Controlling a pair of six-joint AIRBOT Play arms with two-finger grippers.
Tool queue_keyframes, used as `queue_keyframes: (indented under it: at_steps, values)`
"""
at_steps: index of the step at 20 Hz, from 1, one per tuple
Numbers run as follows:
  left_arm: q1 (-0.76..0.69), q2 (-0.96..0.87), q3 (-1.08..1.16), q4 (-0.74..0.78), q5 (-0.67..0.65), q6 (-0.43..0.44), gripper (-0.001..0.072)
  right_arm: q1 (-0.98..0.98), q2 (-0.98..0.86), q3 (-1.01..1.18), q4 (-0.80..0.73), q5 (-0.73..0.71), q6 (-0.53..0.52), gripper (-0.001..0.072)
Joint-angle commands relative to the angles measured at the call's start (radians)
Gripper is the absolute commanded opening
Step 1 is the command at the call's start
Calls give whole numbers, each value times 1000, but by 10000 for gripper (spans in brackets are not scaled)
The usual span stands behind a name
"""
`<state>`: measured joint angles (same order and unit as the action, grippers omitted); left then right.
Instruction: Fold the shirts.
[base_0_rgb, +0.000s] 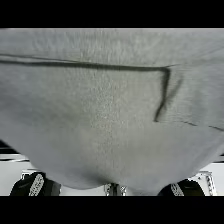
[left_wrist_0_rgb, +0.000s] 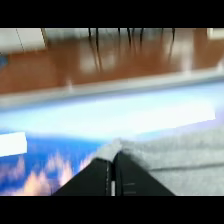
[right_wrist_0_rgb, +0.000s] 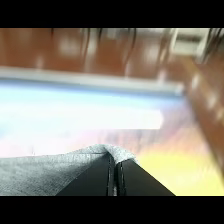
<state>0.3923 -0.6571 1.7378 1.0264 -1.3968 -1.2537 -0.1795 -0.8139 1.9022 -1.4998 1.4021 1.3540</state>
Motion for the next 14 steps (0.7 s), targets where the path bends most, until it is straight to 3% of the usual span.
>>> queue_keyframes:
  at_steps: [1, 3, 6, 11, 14]
  values:
    - [0, -19, -320, 37, -28, -8, 36, 1, -226, -32, 38, 312, 75, 58]
    - [0, -69, -520, 41, 46, -8, 36, 6, -365, -134, 82, 301, 100, 58]
    - [-6, -233, -666, 28, 247, -9, 36, 86, -568, -284, 85, 6, 129, 58]
    - [-132, -647, -528, 25, 518, -6, 36, 190, -829, -287, 85, -568, 218, 58]
    - [-192, -865, -380, 24, 630, -5, 36, 193, -903, -287, 88, -770, 269, 58]
